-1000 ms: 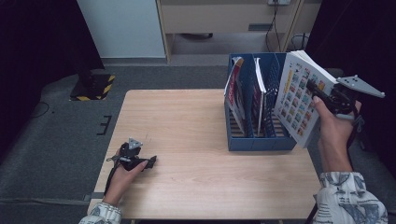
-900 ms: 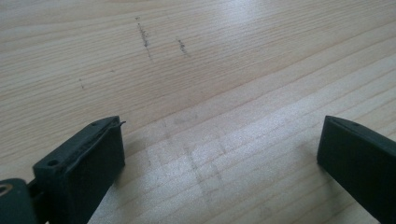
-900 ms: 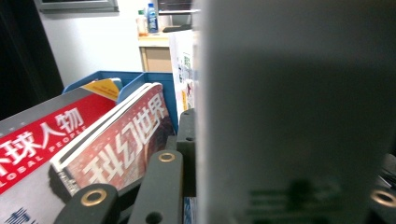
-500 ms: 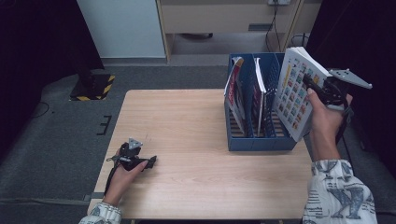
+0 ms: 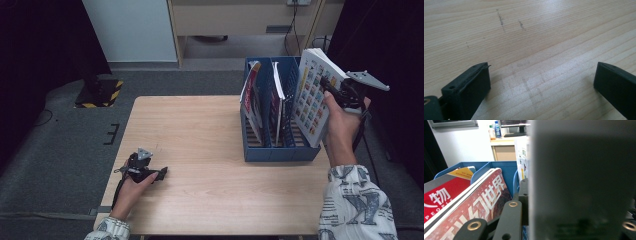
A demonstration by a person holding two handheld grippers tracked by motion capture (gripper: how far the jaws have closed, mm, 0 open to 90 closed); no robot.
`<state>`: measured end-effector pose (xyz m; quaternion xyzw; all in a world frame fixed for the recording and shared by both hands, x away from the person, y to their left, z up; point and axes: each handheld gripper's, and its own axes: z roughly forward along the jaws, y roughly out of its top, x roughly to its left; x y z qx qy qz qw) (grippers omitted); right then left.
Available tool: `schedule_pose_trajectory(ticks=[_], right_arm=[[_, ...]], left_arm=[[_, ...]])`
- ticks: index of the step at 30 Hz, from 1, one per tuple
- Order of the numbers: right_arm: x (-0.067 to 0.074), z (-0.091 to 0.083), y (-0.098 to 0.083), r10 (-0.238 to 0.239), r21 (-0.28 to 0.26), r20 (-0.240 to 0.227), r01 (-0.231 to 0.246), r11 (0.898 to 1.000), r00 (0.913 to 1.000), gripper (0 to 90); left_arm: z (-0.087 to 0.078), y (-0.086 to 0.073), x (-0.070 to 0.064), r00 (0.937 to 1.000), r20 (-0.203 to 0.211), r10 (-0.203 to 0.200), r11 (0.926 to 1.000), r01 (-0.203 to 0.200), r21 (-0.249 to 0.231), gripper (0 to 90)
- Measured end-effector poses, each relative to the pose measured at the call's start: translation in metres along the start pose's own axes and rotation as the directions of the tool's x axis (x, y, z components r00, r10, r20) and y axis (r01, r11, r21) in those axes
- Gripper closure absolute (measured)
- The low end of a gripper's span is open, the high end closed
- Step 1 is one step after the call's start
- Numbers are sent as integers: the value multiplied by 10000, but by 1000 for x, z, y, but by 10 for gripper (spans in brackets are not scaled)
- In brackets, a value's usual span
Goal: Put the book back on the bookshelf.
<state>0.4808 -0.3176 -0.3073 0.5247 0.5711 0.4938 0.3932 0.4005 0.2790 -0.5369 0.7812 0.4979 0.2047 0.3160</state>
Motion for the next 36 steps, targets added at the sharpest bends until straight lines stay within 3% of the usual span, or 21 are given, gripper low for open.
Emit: schedule_pose_trajectory(ticks=[19, 36], right_arm=[[1, 27, -10, 53, -187, 0, -53, 9998, 10000, 739], [0, 32, -18, 64, -313, 14, -64, 9995, 10000, 739]], left_arm=[[0, 0, 0, 10000, -5, -24, 10000, 24, -9, 3], [1, 0, 0, 10000, -15, -35, 10000, 35, -14, 2]])
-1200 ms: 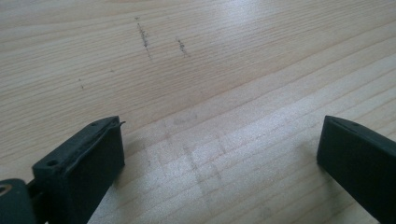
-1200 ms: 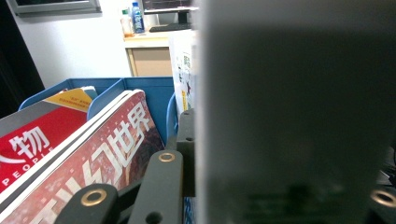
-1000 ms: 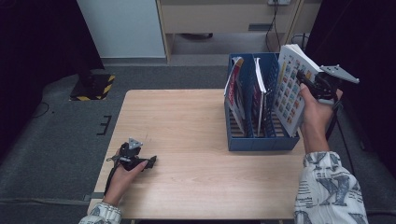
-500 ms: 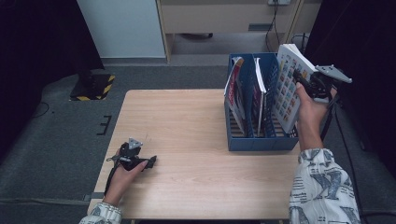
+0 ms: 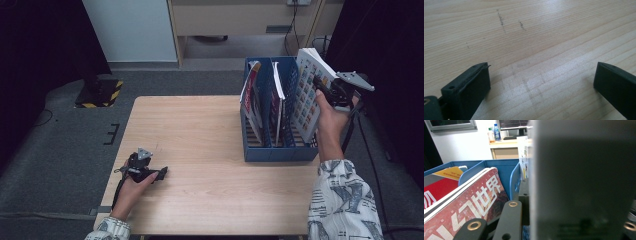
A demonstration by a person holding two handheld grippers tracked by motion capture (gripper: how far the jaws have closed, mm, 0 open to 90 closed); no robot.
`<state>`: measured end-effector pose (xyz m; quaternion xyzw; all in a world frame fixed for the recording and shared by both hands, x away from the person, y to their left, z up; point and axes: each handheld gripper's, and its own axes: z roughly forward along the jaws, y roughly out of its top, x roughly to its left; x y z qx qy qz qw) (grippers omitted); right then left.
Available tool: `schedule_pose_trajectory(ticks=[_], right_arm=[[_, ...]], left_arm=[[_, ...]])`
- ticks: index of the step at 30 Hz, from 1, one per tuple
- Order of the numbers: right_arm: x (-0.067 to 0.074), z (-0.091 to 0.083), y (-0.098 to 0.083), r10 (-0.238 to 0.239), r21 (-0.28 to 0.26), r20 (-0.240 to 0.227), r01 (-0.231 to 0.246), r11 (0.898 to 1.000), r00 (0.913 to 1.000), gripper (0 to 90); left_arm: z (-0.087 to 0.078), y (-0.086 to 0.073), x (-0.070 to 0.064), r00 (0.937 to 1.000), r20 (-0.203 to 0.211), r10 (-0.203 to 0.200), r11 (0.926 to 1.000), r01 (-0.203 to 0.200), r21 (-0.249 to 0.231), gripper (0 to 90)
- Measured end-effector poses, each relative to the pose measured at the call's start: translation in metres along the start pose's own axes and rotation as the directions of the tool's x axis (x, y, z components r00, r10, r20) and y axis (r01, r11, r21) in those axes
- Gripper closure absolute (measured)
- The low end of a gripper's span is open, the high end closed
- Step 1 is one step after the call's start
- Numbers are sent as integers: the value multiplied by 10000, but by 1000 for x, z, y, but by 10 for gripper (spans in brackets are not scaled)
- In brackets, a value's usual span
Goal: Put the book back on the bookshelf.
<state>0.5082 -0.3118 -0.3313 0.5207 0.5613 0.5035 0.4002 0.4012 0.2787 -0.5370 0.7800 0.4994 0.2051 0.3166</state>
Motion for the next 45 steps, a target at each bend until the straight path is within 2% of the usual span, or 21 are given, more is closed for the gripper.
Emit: schedule_pose_trajectory(ticks=[16, 26, 34, 45], right_arm=[[-5, 2, -12, 136, -43, 58, -135, 9999, 9999, 739], [-2, 4, -28, 284, -184, -66, -285, 9994, 9996, 739], [0, 7, -38, 134, -234, 35, -133, 9996, 9999, 739], [-1, 11, -52, 285, -250, 128, -282, 9993, 9995, 739]], left_arm=[[0, 0, 0, 10000, -1, -2, 10000, 2, -1, 2], [0, 0, 0, 10000, -31, -10, 10000, 10, 2, 1], [1, 1, 0, 10000, -30, -10, 10000, 10, 5, 1], [1, 1, 0, 10000, -30, -8, 10000, 9, 10, 0]])
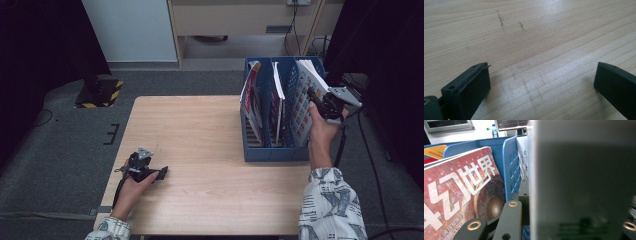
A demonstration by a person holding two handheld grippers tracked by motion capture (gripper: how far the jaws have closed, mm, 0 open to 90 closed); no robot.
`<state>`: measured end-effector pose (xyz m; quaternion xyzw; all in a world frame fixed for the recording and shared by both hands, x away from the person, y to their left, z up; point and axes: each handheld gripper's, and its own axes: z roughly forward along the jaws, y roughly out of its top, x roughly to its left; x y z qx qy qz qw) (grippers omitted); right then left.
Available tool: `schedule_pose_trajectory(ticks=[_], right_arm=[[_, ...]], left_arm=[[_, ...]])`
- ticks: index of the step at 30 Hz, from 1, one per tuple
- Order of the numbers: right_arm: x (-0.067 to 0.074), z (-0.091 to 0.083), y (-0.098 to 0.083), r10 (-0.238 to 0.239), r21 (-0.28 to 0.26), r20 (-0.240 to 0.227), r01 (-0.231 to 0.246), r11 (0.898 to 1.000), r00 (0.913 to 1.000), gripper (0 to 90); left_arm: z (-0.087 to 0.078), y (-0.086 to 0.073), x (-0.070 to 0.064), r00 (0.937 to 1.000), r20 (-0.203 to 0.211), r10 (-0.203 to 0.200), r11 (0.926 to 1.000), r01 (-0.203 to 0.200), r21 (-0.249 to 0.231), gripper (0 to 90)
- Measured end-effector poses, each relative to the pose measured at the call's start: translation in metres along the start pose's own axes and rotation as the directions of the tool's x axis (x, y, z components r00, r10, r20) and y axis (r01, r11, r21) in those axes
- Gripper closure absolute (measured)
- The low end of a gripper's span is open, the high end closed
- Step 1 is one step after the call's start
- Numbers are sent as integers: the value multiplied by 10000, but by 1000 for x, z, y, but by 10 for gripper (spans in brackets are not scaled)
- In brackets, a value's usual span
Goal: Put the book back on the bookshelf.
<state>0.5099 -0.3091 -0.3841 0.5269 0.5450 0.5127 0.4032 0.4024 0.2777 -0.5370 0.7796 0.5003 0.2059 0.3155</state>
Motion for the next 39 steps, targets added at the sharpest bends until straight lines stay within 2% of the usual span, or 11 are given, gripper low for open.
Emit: schedule_pose_trajectory(ticks=[7, 20, 30, 39], right_arm=[[-2, 1, -5, 44, -84, 122, -43, 10000, 9999, 739], [1, -1, -13, -292, -143, 189, 295, 9995, 9994, 737], [7, -8, -19, -450, -131, -170, 448, 9989, 9988, 734], [7, -6, -18, -332, -160, -447, 325, 9993, 9984, 721]], left_arm=[[0, 0, 0, 10000, 4, 3, 10000, -3, -8, 1], [1, 1, 0, 10000, 6, 5, 10000, -5, -18, 1], [1, 1, 0, 10000, 2, 1, 10000, -1, -20, 1], [1, 1, 0, 10000, 6, 2, 10000, -2, -20, 1]])
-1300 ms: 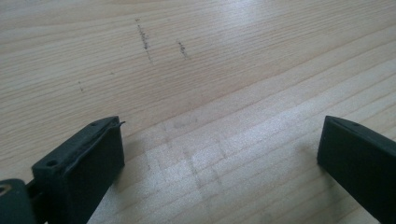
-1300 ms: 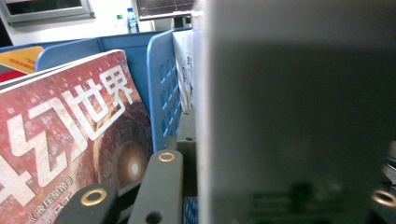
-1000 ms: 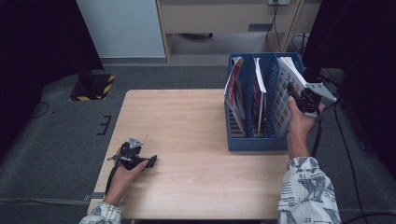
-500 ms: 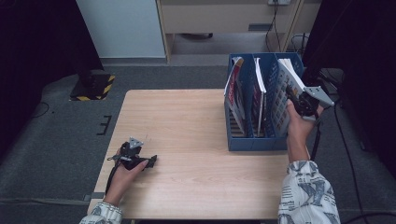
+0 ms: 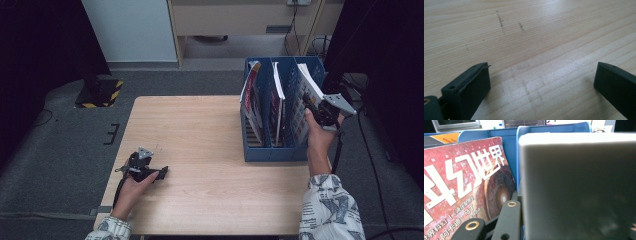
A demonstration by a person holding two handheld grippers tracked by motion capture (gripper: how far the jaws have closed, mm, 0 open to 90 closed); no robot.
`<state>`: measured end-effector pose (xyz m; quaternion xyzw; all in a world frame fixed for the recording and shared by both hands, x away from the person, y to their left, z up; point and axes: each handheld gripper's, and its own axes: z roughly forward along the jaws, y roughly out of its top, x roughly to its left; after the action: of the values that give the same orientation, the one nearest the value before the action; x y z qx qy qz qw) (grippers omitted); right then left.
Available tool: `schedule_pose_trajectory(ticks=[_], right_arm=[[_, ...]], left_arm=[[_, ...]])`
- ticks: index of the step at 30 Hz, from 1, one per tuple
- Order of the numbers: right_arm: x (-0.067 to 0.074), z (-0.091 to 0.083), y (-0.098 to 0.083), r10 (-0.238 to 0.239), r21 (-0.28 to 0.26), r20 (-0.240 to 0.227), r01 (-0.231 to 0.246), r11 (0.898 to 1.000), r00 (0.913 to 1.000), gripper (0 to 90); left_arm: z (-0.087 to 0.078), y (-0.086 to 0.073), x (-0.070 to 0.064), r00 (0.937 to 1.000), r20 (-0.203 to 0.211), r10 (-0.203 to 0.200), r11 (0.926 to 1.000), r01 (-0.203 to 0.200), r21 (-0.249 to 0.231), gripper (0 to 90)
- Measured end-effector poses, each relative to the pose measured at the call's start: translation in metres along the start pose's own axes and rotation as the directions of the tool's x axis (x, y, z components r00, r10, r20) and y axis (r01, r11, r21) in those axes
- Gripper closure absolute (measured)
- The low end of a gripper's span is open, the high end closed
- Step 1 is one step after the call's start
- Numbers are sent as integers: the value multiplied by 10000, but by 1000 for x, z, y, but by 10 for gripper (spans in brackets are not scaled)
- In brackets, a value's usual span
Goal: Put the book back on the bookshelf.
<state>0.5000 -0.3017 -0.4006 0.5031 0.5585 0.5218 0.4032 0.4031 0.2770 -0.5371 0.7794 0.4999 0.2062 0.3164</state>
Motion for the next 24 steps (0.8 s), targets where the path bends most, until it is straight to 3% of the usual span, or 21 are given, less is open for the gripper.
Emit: schedule_pose_trajectory(ticks=[8, 15, 24], right_arm=[[3, 1, 3, -262, 90, 422, 258, 9996, 9988, 738], [-7, 6, 8, -210, -79, 743, 217, 9997, 9970, 738], [-4, 10, -2, -405, -238, 765, 424, 9988, 9963, 736]], left_arm=[[0, 0, 0, 10000, 14, 14, 10000, -14, 1, 1], [0, 0, 0, 10000, 25, 18, 10000, -18, 0, 2], [1, 1, 0, 10000, 11, 23, 10000, -23, 3, 3]])
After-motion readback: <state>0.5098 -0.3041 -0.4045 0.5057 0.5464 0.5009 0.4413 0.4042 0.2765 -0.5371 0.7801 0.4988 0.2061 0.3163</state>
